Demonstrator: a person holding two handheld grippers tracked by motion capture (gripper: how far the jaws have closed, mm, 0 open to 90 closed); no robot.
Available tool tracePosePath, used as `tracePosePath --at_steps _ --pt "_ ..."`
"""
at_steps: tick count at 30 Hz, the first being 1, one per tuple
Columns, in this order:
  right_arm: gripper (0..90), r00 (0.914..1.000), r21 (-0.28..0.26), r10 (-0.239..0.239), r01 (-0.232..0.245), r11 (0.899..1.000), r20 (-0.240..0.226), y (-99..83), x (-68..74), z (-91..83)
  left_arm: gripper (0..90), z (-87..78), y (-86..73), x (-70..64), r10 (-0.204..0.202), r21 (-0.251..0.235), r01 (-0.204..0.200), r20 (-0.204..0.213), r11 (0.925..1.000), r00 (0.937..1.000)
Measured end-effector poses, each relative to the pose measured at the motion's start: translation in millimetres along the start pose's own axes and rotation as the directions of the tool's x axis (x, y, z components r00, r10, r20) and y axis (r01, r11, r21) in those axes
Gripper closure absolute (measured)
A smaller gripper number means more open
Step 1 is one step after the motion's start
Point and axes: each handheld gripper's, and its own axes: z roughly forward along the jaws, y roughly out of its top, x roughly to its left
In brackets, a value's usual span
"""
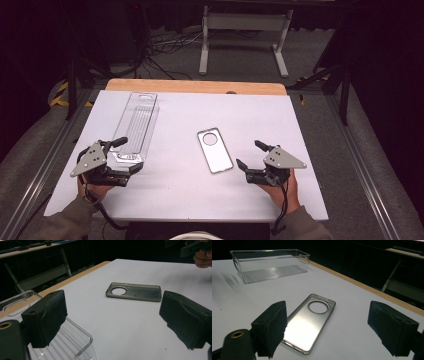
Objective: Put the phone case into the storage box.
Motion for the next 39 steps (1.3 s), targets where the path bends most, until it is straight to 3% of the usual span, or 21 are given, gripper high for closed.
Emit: tracePosePath --at_steps 2,5,7,10,13,19,26,29,31,34,36,37,38,39 --pt "16.7 0.9996 0.021 0.028 -0.028 0.999 -0.003 -0.4 -2.1 0.9 9.7 0.4 0.0 0.2 0.0 -0.003 0.0 -0.012 1.0 0.9999" --pt "19.5 0.9998 0.061 0.021 -0.021 0.998 -0.001 1.1 -5.6 2.6 9.3 1.4 -2.6 -0.1 -0.006 0.016 0.006 -0.032 0.9999 0.9995" --pt "18.6 0.9998 0.093 0.014 -0.015 0.996 0.016 4.4 -9.9 6.8 8.5 0.4 -6.3 -1.1 -0.004 0.026 0.005 -0.027 0.9997 0.9996" --pt "17.9 0.9992 0.127 0.04 -0.04 0.991 0.001 6.1 -14.8 13.6 7.8 -0.1 -7.6 -1.2 -0.012 0.025 0.012 -0.026 0.9996 0.9996" --pt "17.8 0.9991 0.137 0.036 -0.033 0.99 -0.02 8.7 -17.6 17.8 7.8 -2.7 -8.4 -0.1 -0.013 0.032 0.014 -0.018 0.9994 0.9998" --pt "17.0 0.9995 0.156 0.024 -0.021 0.988 -0.019 18.8 -25.2 28.7 6.8 -4.3 -11.4 -2.4 -0.017 0.047 0.018 -0.014 0.9987 0.9998" --pt "7.2 0.999 0.248 0.045 -0.041 0.968 -0.01 35.6 -41.0 55.6 5.2 -3.0 -13.4 -0.5 -0.025 0.068 0.026 -0.02 0.9974 0.9995" --pt "7.1 0.996 0.306 0.082 -0.068 0.949 -0.034 42.9 -52.0 78.7 5.2 -1.0 -14.7 0.0 -0.025 0.089 0.026 -0.012 0.9957 0.9996" --pt "8.1 0.9952 0.314 0.089 -0.071 0.947 -0.041 43.9 -53.5 82.8 5.2 -0.2 -15.1 -0.5 -0.026 0.094 0.027 -0.013 0.9952 0.9996" --pt "11.0 0.9911 0.358 0.126 -0.102 0.928 -0.044 49.1 -59.3 102.3 5.2 -0.9 -14.8 0.1 -0.018 0.096 0.02 -0.018 0.9952 0.9997" --pt "14.9 0.9852 0.402 0.164 -0.131 0.906 -0.05 51.9 -62.4 116.2 5.2 -1.3 -14.7 0.6 -0.022 0.099 0.024 -0.017 0.9948 0.9996" --pt "15.2 0.9839 0.433 0.169 -0.128 0.892 -0.058 53.2 -62.6 122.8 5.2 -2.2 -14.2 1.8 -0.02 0.101 0.022 -0.018 0.9946 0.9996" --pt "14.5 0.9805 0.478 0.185 -0.132 0.868 -0.066 54.4 -62.8 131.8 5.2 -2.4 -14.5 2.3 -0.023 0.095 0.025 -0.02 0.9952 0.9995" --pt "15.8 0.9809 0.494 0.185 -0.132 0.86 -0.061 54.8 -62.3 136.2 5.2 -2.6 -15.0 2.6 -0.031 0.091 0.033 -0.023 0.9953 0.9993"
